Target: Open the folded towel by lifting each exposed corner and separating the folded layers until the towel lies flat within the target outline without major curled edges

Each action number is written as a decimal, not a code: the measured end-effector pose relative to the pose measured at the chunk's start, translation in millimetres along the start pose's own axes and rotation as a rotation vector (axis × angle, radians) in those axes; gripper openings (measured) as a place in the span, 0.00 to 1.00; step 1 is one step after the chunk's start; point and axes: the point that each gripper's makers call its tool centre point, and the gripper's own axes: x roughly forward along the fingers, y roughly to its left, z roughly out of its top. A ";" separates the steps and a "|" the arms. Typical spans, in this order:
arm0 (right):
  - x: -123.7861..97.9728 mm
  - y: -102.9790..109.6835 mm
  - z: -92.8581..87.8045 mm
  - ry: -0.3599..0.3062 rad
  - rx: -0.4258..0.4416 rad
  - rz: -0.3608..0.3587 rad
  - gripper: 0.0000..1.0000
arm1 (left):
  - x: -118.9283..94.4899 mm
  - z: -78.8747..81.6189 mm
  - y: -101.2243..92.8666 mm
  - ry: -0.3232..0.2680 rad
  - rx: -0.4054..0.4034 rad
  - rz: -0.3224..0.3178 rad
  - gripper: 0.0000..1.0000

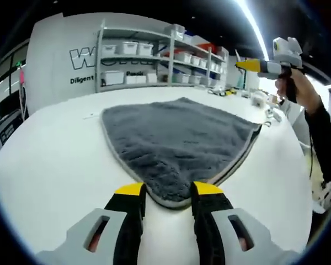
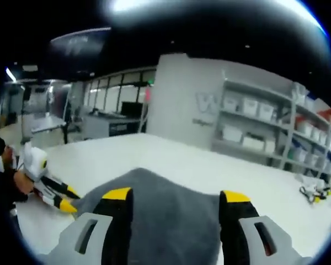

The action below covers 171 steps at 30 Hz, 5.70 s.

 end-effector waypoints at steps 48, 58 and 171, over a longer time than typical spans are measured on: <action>176.7 88.2 93.1 0.223 -0.339 0.300 0.75 | 4.7 -3.1 -7.1 0.020 -0.023 -0.109 0.08; 208.5 101.4 76.4 0.323 -0.425 0.459 0.68 | 6.9 -2.6 -8.5 0.098 0.023 -0.144 0.05; 288.7 179.9 -105.6 0.809 -0.471 0.730 0.04 | -8.8 -9.0 -4.9 0.078 0.059 -0.172 0.02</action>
